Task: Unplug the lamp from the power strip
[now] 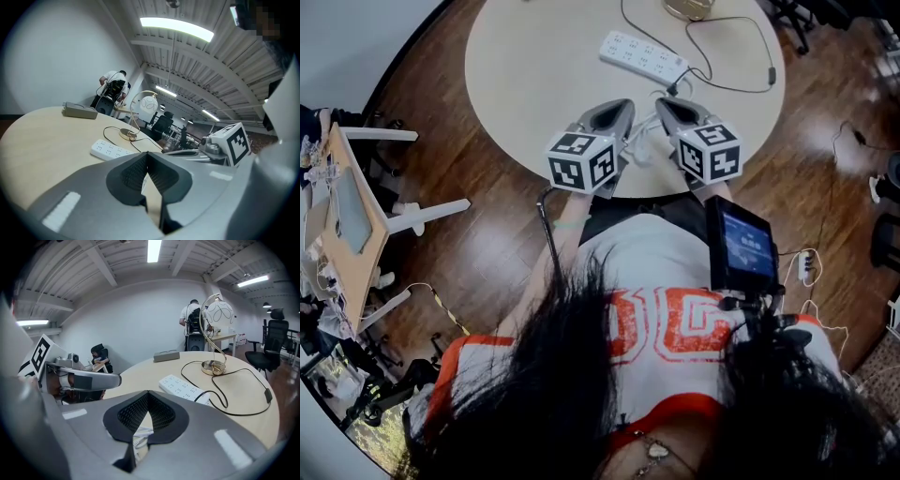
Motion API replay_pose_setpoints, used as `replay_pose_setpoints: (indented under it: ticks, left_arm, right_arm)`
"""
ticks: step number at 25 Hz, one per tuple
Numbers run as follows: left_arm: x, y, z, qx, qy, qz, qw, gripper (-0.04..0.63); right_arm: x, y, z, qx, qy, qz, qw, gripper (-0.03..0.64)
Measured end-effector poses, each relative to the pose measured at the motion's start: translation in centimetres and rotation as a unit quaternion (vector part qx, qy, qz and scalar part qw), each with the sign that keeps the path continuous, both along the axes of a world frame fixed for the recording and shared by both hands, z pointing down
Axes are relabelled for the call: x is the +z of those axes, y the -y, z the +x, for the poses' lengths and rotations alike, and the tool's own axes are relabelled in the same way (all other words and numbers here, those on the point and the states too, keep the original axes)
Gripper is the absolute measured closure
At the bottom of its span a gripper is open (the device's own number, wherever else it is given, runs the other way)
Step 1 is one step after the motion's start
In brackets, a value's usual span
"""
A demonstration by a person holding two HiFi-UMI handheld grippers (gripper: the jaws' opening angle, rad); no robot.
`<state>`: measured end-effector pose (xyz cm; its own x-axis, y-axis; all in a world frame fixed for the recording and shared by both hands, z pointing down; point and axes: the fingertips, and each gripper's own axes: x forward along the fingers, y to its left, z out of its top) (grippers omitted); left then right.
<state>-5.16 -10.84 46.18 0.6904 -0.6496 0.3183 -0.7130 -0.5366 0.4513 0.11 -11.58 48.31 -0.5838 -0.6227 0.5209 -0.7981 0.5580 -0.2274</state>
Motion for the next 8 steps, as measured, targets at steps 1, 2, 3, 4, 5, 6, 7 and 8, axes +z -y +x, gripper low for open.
replay_pose_setpoints:
  ticks: [1,2,3,4,5,6,7,8]
  left_arm:
    - [-0.01,0.0,0.04,0.001,0.001,0.0,1.0,0.595]
    - [-0.02,0.0,0.07,0.002,0.002,0.0,1.0,0.595]
    - [-0.02,0.01,0.07,0.002,0.002,0.0,1.0,0.595]
    - [-0.01,0.03,0.04,0.002,0.002,0.001,1.0,0.595]
    - [0.01,0.06,0.0,0.001,0.002,0.001,1.0,0.595]
    - [0.04,0.08,-0.02,0.001,0.002,0.001,1.0,0.595]
    - [0.08,0.09,-0.03,0.0,0.002,0.001,1.0,0.595]
    - [0.12,0.1,-0.03,-0.001,0.001,0.0,1.0,0.595]
  right_arm:
    - [0.01,0.01,0.0,0.0,0.001,0.0,1.0,0.617]
    - [0.02,0.01,0.01,0.0,0.001,0.0,1.0,0.617]
    - [0.06,0.01,0.0,0.0,0.001,0.0,1.0,0.617]
    - [0.11,0.02,-0.03,0.0,0.001,-0.001,1.0,0.617]
    - [0.17,0.01,-0.05,0.0,0.0,-0.001,1.0,0.617]
    - [0.22,0.0,-0.07,0.0,0.0,-0.001,1.0,0.617]
    - [0.26,-0.01,-0.08,-0.001,-0.001,-0.001,1.0,0.617]
    - [0.29,-0.03,-0.08,-0.001,-0.001,-0.001,1.0,0.617]
